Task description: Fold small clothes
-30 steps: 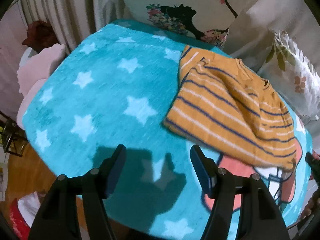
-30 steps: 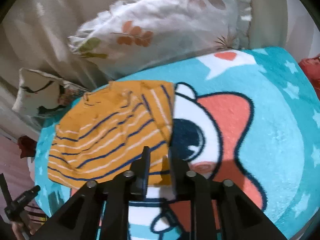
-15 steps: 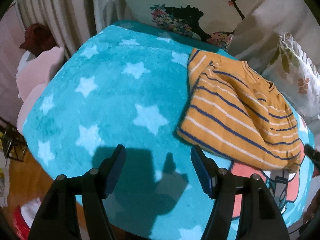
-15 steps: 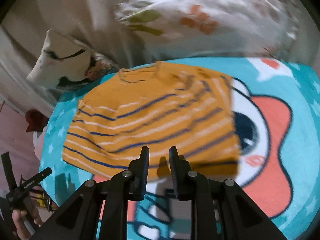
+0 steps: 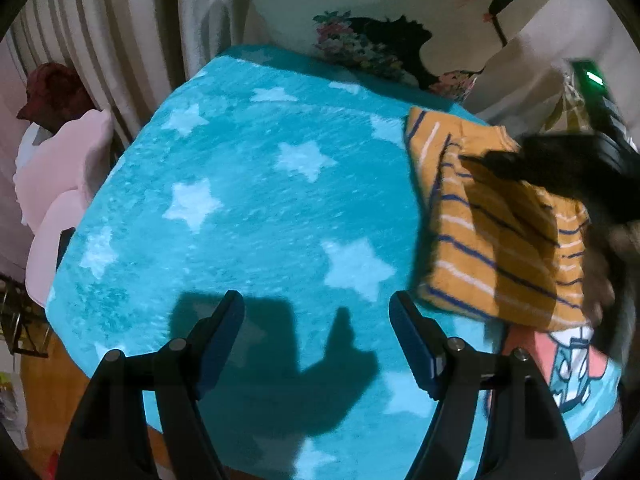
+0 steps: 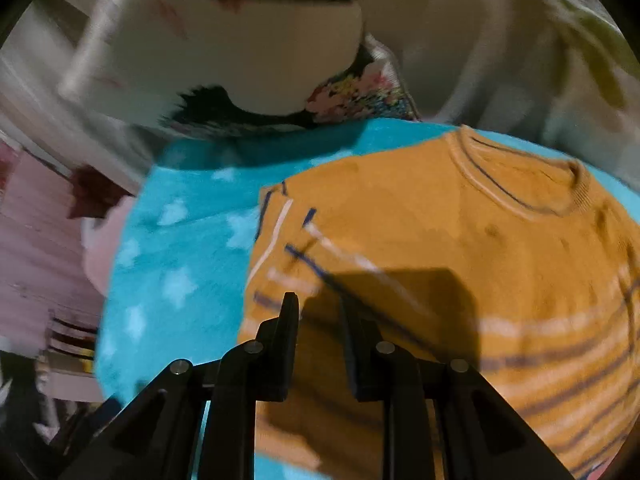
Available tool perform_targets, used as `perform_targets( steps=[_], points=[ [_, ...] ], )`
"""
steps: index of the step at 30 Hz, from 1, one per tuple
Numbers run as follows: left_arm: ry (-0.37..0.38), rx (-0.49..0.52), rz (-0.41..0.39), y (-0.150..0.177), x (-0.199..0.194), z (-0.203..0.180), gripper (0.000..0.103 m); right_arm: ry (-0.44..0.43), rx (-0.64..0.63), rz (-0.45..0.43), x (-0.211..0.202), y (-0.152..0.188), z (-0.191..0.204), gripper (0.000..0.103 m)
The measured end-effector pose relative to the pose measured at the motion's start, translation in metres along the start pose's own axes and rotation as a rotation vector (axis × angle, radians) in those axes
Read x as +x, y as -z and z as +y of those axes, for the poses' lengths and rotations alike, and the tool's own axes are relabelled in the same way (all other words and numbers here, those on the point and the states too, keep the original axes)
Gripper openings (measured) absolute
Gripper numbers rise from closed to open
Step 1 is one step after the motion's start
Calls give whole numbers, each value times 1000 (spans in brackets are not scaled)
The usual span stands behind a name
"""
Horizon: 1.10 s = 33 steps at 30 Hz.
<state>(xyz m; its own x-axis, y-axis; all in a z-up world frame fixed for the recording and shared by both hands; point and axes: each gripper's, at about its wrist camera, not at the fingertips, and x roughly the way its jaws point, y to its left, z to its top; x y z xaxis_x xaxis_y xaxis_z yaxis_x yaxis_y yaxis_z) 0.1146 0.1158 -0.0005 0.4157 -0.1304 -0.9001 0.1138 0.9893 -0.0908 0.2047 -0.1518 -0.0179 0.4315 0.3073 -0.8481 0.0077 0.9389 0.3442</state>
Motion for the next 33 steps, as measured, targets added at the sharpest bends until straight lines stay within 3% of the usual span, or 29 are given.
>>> perform_targets(
  steps=[5,7,9,10,13,15,17,19,22,29,33],
  points=[
    [-32,18,18,0,4,17,74,113,-35,96,56,-28,17,24],
    [-35,10,28,0,6,24,74,140,-64,92,62,-38,27,25],
    [-36,-1,39,-1,9,29,74,116,-86,87,65,-47,35,27],
    [-37,-3,43,-2,11,31,74,86,-89,107,69,-52,36,33],
    [-43,7,47,-5,12,32,74,85,-68,104,64,-57,36,33],
    [-47,20,50,-7,14,31,74,75,-56,77,51,-54,36,34],
    [-54,31,56,-9,17,29,74,85,-69,64,34,-46,39,41],
    [-54,38,63,-11,20,27,74,108,-87,55,22,-36,45,56],
    [-47,40,73,-14,25,23,74,128,-103,58,12,-23,47,61],
    [-40,64,100,-13,32,13,75,206,-144,131,42,-8,54,65],
    [-44,75,118,-11,37,12,75,236,-158,154,62,-11,58,76]
  ],
)
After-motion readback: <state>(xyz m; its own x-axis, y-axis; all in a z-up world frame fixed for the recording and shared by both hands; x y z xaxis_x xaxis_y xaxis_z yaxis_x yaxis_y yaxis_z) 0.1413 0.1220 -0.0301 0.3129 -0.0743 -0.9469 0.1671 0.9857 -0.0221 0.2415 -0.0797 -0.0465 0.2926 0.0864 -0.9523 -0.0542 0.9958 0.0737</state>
